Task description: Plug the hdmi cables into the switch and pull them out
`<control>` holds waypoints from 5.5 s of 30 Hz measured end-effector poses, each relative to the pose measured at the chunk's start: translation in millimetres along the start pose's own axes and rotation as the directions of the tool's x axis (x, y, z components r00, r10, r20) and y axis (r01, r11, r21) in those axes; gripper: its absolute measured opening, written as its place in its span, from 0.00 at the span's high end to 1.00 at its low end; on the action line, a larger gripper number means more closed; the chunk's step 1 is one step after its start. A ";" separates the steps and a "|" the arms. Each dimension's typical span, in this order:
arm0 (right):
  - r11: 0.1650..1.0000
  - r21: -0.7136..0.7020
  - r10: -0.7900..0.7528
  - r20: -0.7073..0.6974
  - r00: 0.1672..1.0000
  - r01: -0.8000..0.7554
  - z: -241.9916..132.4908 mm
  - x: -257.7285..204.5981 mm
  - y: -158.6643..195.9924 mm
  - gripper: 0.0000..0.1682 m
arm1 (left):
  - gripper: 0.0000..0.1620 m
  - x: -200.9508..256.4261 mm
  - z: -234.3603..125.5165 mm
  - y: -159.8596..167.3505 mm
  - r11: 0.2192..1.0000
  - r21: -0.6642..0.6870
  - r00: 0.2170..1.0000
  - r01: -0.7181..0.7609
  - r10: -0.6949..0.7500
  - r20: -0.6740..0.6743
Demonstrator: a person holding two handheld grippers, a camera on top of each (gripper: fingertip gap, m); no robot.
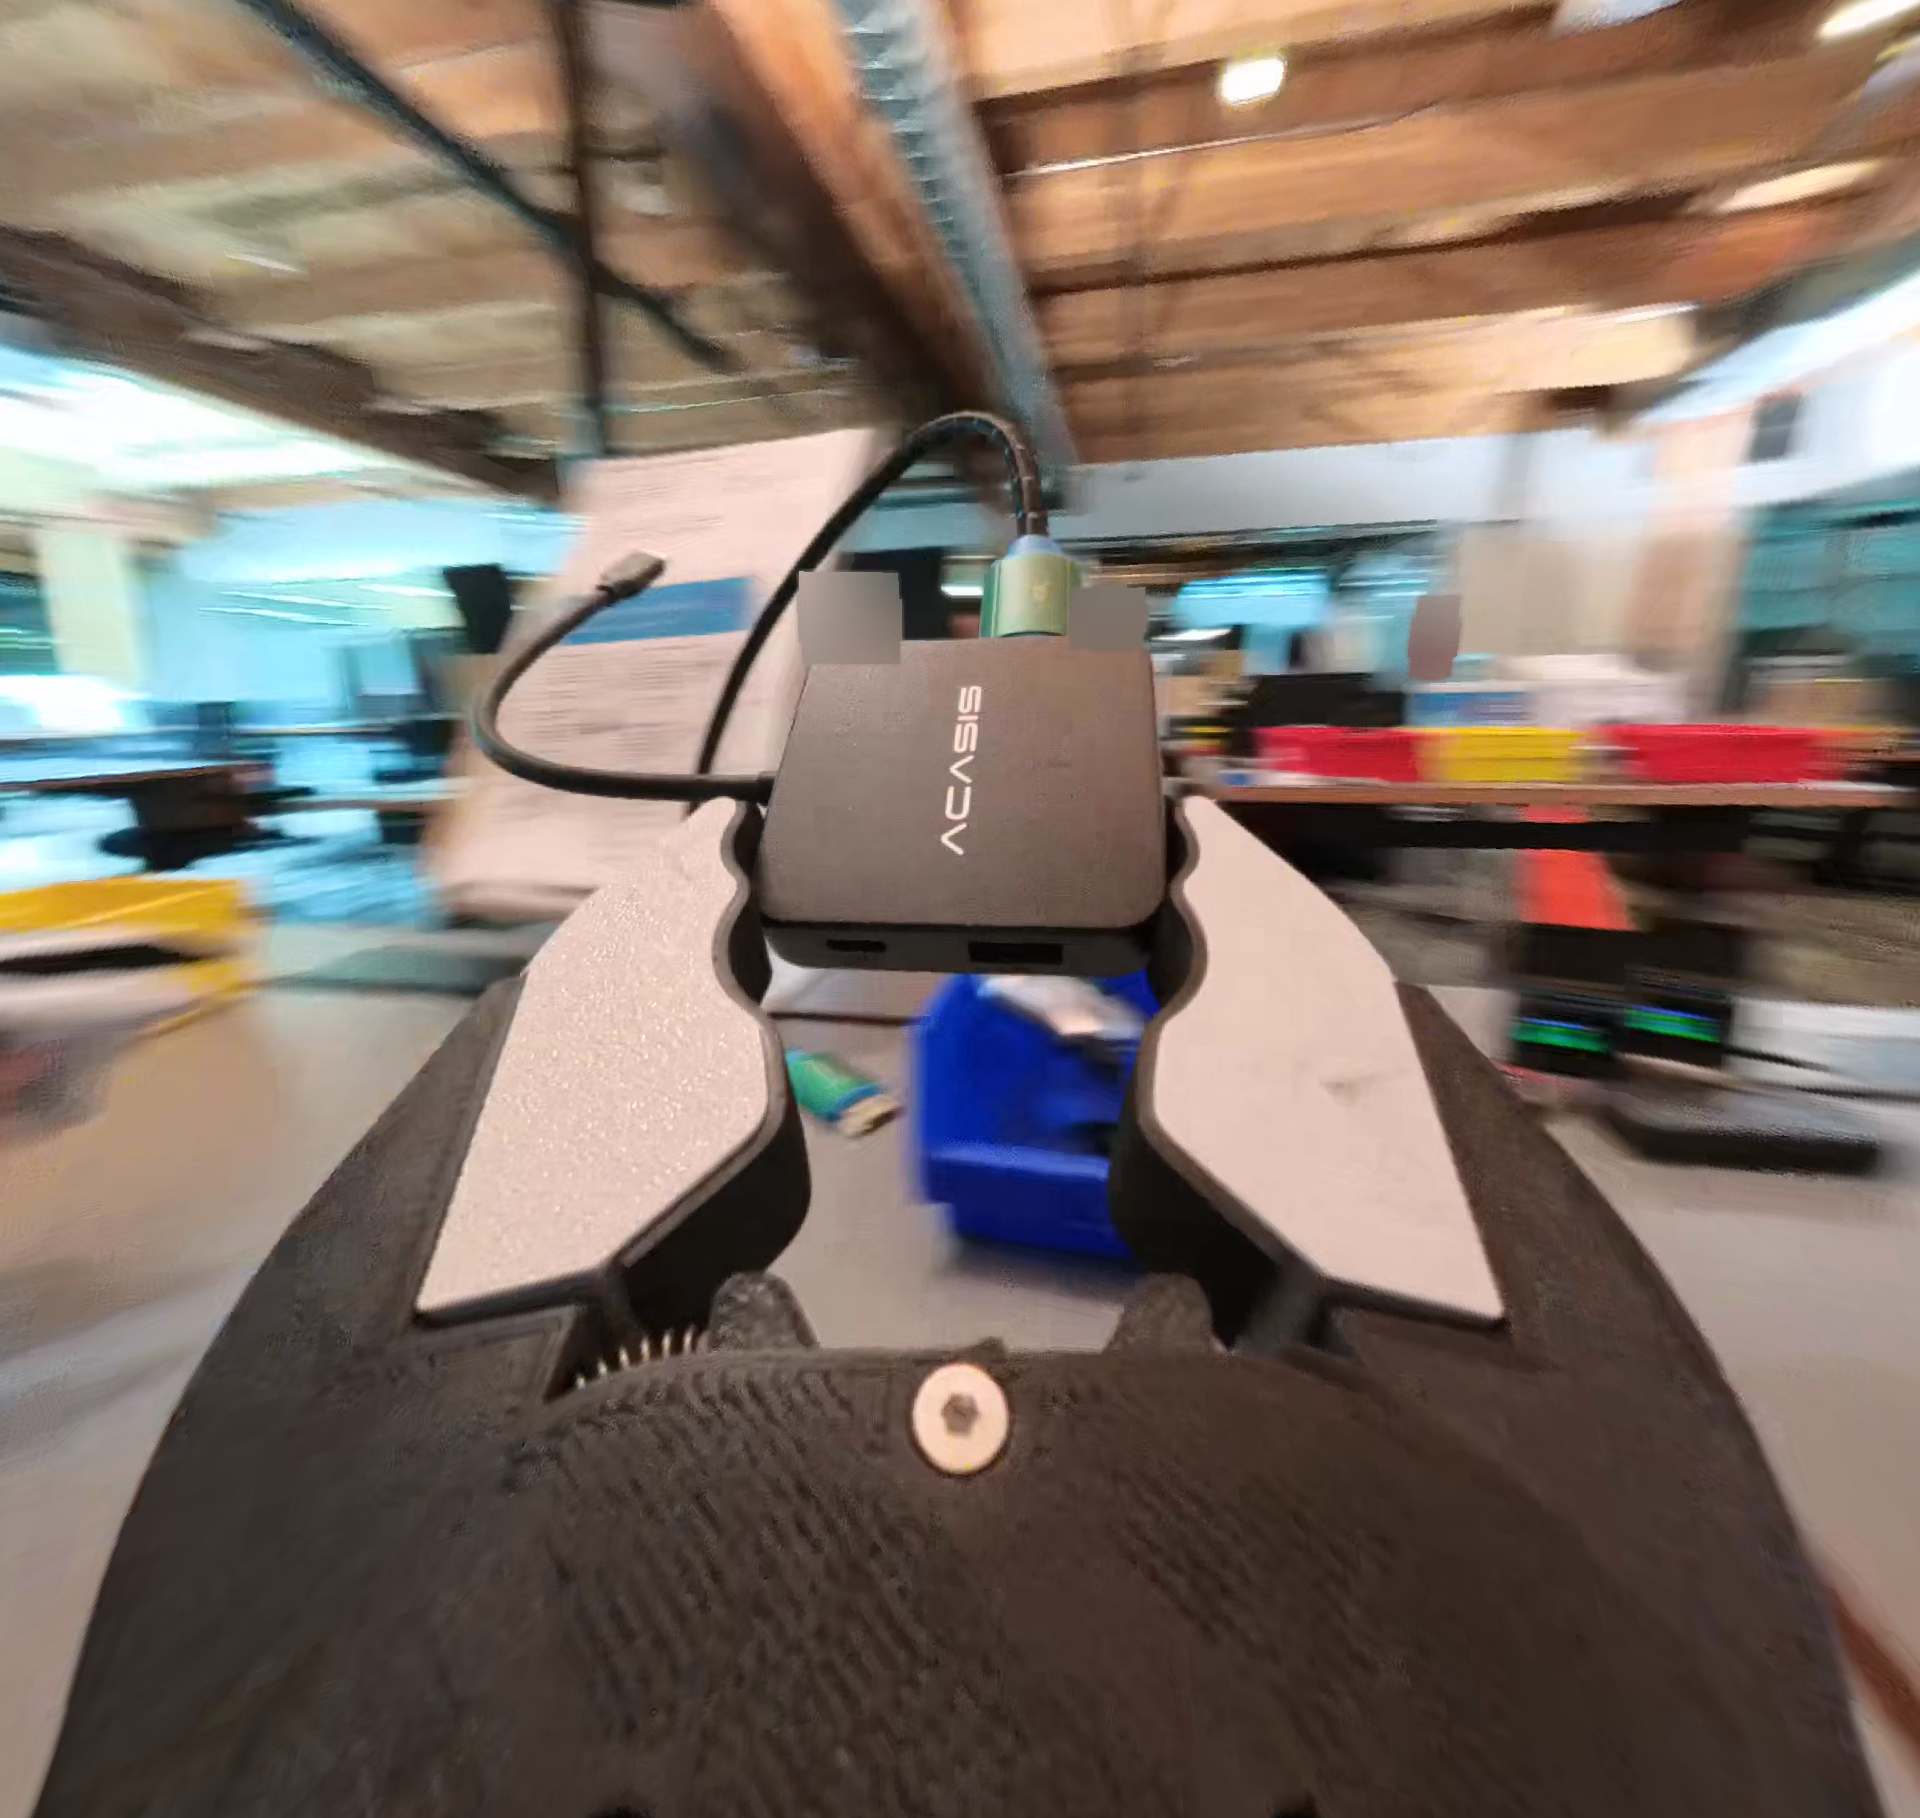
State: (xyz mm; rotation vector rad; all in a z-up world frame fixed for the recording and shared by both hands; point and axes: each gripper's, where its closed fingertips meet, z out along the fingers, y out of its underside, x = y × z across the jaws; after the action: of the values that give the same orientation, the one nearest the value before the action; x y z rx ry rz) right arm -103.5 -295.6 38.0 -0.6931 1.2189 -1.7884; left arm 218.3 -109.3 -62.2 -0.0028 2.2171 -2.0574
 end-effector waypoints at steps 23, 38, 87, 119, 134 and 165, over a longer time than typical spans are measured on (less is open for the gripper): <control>0.546 -0.753 -0.643 -0.095 0.760 0.367 196.6 124.2 144.3 0.56 | 0.76 14.9 12.1 49.8 0.870 -0.147 0.865 -0.471 0.488 0.118; 0.450 -0.846 -0.485 0.037 0.874 0.286 82.5 112.4 162.9 0.40 | 0.76 13.6 12.2 55.5 0.857 -0.183 0.856 -0.481 0.504 0.112; 0.875 -0.482 -0.212 -0.297 0.931 0.046 -41.1 86.8 86.3 0.53 | 0.96 42.6 225.0 35.5 0.942 -0.334 0.963 0.037 0.056 0.263; 0.831 -0.419 -0.284 0.244 0.927 0.365 78.8 -160.4 73.1 0.47 | 0.99 -16.0 -106.9 62.4 0.960 -0.264 0.978 0.094 -0.040 0.203; 0.809 -0.451 -0.261 0.300 0.918 0.377 60.9 -160.4 116.6 0.50 | 0.99 -62.5 -42.5 63.3 0.953 -0.272 0.970 0.134 -0.070 0.234; 0.880 -0.414 -0.060 0.388 0.920 0.232 47.7 -184.6 87.1 0.47 | 0.99 -35.8 -128.5 66.5 0.953 -0.265 0.969 0.145 -0.084 0.231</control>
State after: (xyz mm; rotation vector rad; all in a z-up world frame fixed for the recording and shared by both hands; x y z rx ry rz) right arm 54.7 -171.9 -22.2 -1.3599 1.3584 -1.4037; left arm 247.9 26.5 -116.1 -0.3723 2.3925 -1.6785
